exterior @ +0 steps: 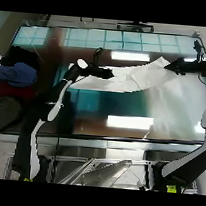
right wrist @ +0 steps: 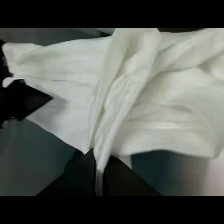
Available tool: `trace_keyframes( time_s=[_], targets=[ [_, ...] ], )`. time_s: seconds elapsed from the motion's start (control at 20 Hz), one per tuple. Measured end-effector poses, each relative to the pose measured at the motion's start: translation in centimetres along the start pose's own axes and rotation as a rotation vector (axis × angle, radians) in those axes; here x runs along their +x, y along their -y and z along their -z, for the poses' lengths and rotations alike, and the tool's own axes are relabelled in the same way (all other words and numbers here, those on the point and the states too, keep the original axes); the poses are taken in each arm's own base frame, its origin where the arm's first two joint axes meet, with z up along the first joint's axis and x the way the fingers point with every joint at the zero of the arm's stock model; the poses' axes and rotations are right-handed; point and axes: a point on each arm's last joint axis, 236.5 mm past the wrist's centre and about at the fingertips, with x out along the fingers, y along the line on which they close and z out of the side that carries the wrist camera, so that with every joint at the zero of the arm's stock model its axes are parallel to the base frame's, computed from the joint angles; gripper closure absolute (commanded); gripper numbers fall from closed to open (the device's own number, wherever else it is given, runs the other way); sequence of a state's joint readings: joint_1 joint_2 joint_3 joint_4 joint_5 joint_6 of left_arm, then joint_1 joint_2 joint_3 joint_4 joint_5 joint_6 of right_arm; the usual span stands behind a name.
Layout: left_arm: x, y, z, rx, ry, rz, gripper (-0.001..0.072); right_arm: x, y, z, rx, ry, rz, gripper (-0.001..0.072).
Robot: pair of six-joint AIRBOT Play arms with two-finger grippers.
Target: Fold the shirts.
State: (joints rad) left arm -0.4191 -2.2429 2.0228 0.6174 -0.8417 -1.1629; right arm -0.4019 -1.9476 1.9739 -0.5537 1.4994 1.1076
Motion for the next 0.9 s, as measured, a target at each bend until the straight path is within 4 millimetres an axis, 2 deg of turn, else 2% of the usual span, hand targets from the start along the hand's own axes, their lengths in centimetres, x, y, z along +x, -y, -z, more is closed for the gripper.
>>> trace_keyframes(
  time_s=[0.1,0.2,0.35,0.45,0.55,0.65,0.75,0.9],
  targets=[
    [2.3,1.0,0.6,-0.023,0.024,-0.01,0.0698,-0.8,-3.3,-0.4,-0.052,0.007,-0.029,0.0694],
    [3.9,1.9,1.2,-0.069,0.043,0.002,0.0698,-0.6,-6.1,-0.6,-0.094,0.005,-0.055,0.0694],
    [5.0,2.8,1.6,-0.132,0.055,0.032,0.0698,1.3,-10.6,-0.2,-0.148,-0.016,-0.127,0.0694],
    [4.4,4.0,1.2,-0.159,0.037,0.081,0.0699,3.7,-13.7,0.0,-0.185,-0.028,-0.167,0.0695],
    [1.8,5.2,-0.2,-0.155,0.013,0.137,0.0699,6.5,-16.6,0.5,-0.218,-0.037,-0.201,0.0695],
    [-2.5,6.2,-1.9,-0.141,-0.005,0.182,0.0698,9.9,-19.4,1.0,-0.245,-0.037,-0.228,0.0695],
    [-8.4,6.1,-3.7,-0.121,-0.01,0.206,0.0698,13.9,-21.6,2.0,-0.261,-0.043,-0.249,0.0694],
    [-18.1,5.0,-6.0,-0.097,0.004,0.218,0.0698,21.4,-23.3,4.7,-0.255,-0.065,-0.262,0.0694]
  ],
)
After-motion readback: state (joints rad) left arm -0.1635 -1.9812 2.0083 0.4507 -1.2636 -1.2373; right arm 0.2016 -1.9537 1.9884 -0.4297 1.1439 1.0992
